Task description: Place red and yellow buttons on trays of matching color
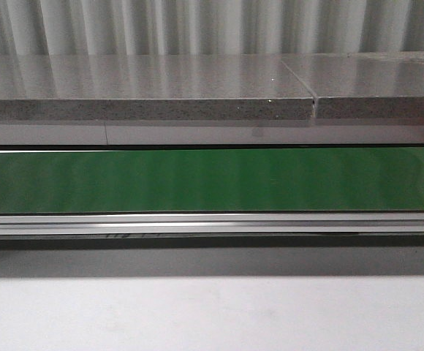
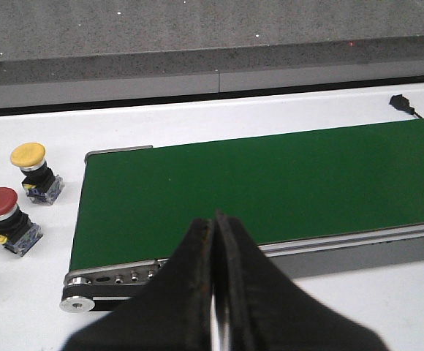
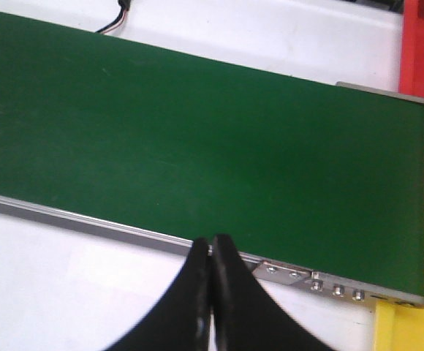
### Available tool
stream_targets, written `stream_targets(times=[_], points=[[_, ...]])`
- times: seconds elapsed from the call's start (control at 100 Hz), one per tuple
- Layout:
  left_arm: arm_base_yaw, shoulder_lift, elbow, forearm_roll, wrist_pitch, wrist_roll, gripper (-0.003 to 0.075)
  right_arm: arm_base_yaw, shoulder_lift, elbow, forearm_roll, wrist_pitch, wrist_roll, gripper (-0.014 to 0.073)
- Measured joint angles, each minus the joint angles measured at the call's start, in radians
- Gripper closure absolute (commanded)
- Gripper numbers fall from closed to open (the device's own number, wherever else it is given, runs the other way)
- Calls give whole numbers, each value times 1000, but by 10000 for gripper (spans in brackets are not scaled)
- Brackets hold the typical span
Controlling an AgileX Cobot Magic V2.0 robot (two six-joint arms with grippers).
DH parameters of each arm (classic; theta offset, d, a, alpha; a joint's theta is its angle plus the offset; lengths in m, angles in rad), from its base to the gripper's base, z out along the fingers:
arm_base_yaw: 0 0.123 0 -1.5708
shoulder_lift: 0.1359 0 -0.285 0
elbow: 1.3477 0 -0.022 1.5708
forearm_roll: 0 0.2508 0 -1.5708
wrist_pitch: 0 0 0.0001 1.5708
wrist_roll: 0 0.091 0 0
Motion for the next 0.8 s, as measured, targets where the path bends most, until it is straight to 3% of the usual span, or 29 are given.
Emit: stream_targets(times=[0.43, 0.8], points=[[0, 0, 0, 0, 0, 0, 740, 0, -403, 156, 0, 27, 0, 660], [0, 20, -5, 0, -18, 0, 740, 0, -462, 161, 0, 72, 0, 660]])
